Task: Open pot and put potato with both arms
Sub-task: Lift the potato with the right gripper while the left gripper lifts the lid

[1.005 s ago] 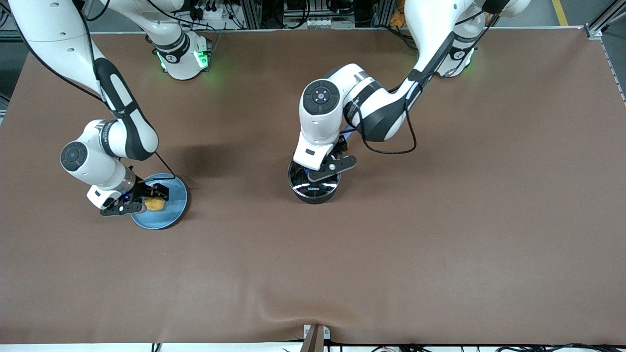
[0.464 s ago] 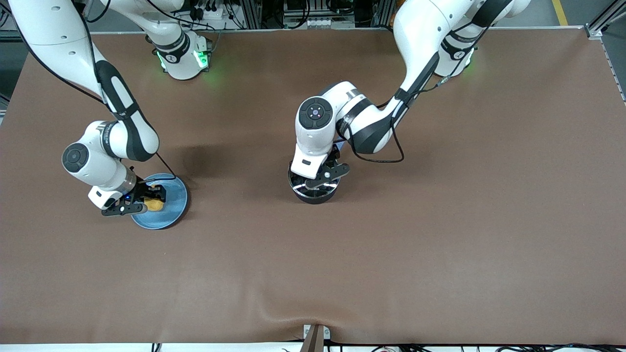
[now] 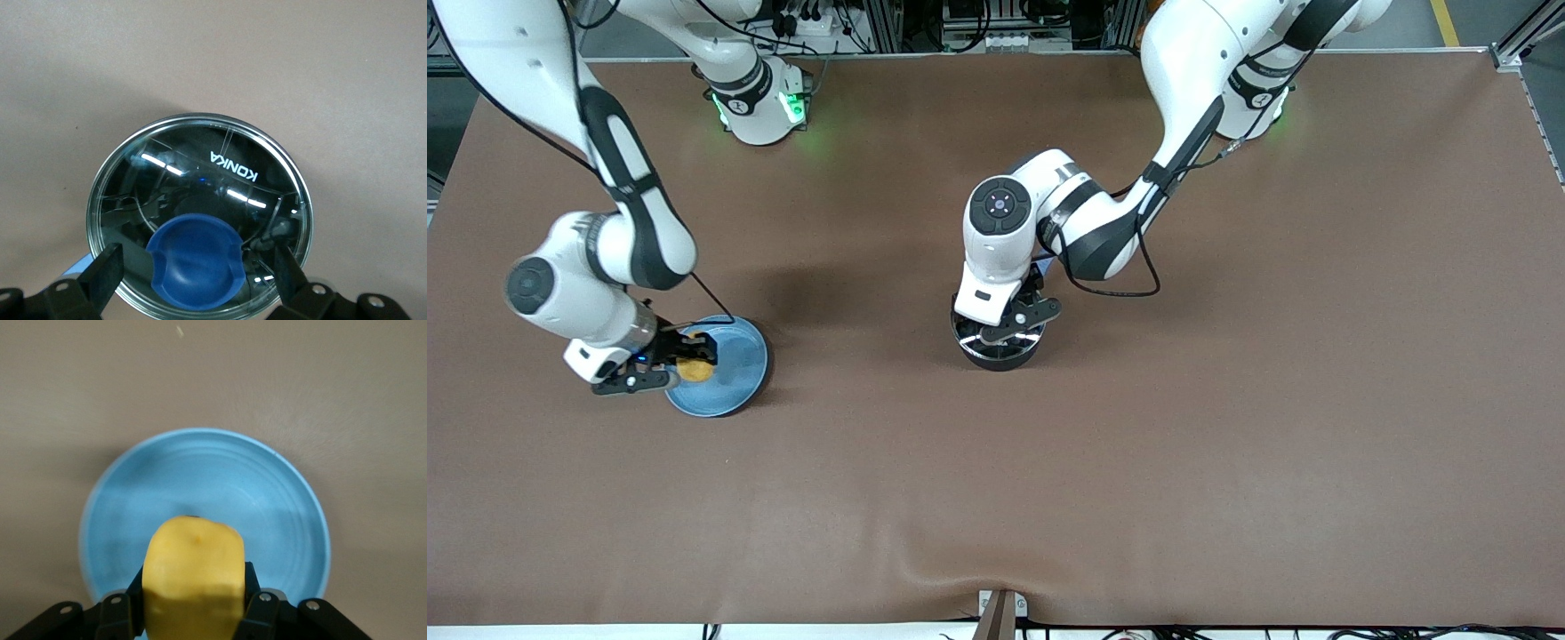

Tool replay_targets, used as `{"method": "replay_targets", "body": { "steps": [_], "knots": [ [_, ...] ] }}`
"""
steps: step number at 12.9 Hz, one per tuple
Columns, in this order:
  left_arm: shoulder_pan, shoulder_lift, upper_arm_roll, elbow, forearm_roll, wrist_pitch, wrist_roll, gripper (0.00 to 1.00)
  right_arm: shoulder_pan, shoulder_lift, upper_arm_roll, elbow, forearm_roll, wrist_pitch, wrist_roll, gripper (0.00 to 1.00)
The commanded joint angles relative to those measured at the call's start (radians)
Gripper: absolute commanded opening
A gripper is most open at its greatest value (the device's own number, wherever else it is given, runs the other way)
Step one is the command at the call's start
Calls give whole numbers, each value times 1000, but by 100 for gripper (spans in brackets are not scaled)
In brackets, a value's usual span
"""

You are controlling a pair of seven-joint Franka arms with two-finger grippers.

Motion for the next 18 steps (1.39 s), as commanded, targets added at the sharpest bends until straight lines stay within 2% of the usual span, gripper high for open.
{"method": "replay_targets", "body": {
  "steps": [1, 4, 6, 7, 9, 10, 12, 14, 18],
  "knots": [
    [-15, 19, 10, 24, 29, 0, -29, 96, -16, -188, 7, -1, 27, -182, -3, 0],
    [-15, 22, 10, 24, 31, 0, -27, 81, -42, -350, -5, 22, 29, -366, 0, 0],
    [-15, 20, 9, 24, 29, 0, -26, 66, -56, -418, -7, 62, 29, -481, 1, 0],
    [-15, 20, 9, 22, 29, 0, -22, 47, -63, -440, -7, 94, 27, -547, 1, 0],
    [-15, 19, 9, 22, 31, 0, -16, 4, -86, -460, -7, 170, 26, -666, 0, 0],
    [-15, 16, 9, 24, 31, 0, -16, 0, -91, -461, -7, 210, 24, -722, 1, 0],
    [-8, -12, 10, 25, 32, -2, -16, 0, -91, -461, -4, 269, 14, -788, 53, 0],
    [21, -59, 10, 24, 35, -17, -15, 0, -85, -458, 1, 269, 12, -782, 70, 0],
    [126, -203, 6, 19, 26, -145, 40, 0, -56, -457, 27, 273, -14, -782, 145, 0]
  ]
}}
